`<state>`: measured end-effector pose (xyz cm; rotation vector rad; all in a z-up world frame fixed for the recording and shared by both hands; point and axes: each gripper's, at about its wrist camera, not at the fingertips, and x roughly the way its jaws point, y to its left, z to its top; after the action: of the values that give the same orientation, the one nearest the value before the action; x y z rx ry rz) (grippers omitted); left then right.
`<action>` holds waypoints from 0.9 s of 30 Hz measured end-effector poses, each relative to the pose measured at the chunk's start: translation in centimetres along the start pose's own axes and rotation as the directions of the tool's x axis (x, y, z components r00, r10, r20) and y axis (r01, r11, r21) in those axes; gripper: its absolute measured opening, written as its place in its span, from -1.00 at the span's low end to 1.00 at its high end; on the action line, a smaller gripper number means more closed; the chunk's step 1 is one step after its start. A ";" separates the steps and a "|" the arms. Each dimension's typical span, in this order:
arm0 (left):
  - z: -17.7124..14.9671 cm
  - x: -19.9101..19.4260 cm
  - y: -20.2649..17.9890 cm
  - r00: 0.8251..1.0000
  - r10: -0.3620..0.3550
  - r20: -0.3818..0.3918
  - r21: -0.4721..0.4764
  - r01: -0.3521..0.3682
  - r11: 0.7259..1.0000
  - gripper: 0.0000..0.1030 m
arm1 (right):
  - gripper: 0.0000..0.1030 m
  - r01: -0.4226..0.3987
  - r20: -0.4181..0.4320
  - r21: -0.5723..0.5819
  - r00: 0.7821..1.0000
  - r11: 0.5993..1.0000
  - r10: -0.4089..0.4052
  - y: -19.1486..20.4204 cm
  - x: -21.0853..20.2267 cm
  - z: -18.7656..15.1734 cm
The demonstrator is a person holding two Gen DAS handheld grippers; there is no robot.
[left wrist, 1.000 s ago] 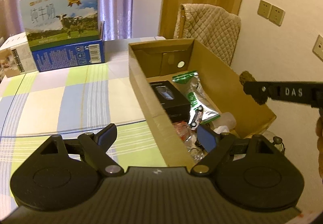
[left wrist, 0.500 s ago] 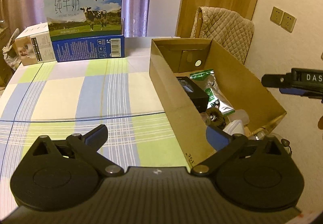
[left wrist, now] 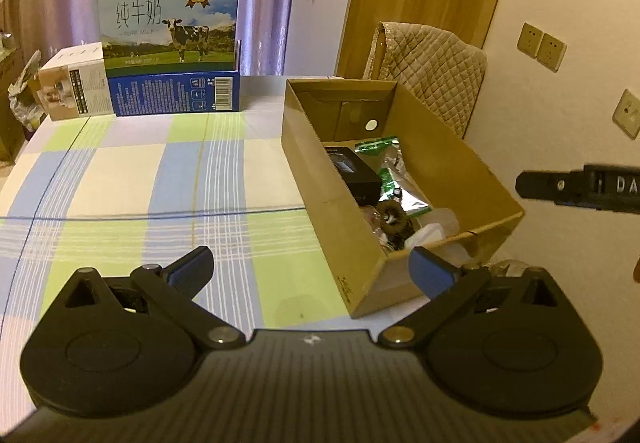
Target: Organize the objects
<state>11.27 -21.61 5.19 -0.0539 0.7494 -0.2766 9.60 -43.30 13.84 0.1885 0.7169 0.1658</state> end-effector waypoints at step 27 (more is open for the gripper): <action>-4.8 -6.9 -0.8 0.999 0.039 -0.029 -0.028 -0.040 0.999 0.98 | 0.34 0.036 -0.085 -0.056 0.996 0.998 -0.041 1.6 -6.2 -7.5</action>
<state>2.99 -20.26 6.40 -0.0622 0.7815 -0.2295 -0.09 -42.24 12.64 0.1162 0.8002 0.1568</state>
